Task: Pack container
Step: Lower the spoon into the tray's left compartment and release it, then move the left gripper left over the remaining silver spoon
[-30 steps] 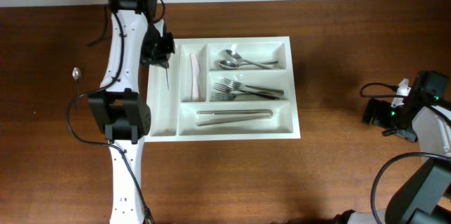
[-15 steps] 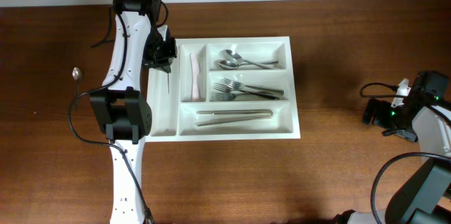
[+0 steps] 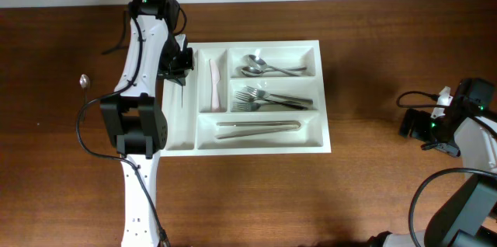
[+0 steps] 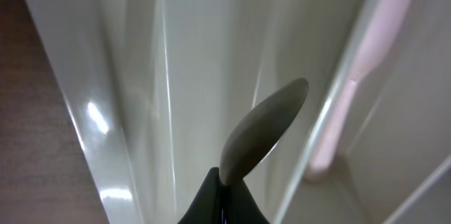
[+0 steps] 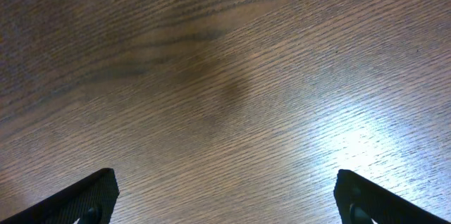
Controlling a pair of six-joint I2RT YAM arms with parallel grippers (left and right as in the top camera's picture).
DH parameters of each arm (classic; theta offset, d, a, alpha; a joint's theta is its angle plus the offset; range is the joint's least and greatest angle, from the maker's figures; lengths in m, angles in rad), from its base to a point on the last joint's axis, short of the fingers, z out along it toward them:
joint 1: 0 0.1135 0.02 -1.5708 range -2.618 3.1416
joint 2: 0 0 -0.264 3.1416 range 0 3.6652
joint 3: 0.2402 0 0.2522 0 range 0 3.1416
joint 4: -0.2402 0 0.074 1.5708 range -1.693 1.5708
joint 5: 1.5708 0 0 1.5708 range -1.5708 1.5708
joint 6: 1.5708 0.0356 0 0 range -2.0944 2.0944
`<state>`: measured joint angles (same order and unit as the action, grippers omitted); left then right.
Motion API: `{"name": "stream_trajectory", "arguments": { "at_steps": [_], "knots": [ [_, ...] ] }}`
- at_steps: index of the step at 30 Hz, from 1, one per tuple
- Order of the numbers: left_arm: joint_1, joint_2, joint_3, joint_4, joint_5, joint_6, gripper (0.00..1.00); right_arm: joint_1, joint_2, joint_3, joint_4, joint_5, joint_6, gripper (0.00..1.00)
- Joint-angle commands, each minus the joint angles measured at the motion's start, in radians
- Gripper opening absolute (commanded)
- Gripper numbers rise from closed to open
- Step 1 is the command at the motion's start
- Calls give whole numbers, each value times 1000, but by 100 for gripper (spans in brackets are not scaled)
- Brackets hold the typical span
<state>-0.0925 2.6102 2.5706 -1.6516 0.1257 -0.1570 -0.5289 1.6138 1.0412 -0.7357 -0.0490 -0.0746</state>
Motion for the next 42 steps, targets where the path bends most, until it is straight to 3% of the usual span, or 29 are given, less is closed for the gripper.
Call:
{"name": "stream_trajectory", "arguments": {
  "at_steps": [1, 17, 26, 29, 31, 37, 42],
  "knots": [
    [-4, -39, -28, 21, -14, 17, 4, -2, -17, -2, 0, 9, 12, 99],
    [-4, -39, -51, 48, -11, 17, 11, -2, -17, -2, 0, 9, 12, 99],
    [13, -42, 12, 59, -11, 43, 30, -2, -17, -2, 0, 9, 12, 99],
    [39, -49, 117, 36, -11, 51, 36, -2, -17, -2, 0, 9, 12, 99],
    [58, -59, 178, 21, -11, 51, 47, -2, -17, -2, 0, 9, 12, 99],
    [163, -106, 304, -36, -47, 68, 61, -2, -17, -2, 0, 9, 12, 99],
    [297, -126, 304, -36, -48, 109, 63, -2, -17, -2, 0, 9, 12, 99]
  ]
}}
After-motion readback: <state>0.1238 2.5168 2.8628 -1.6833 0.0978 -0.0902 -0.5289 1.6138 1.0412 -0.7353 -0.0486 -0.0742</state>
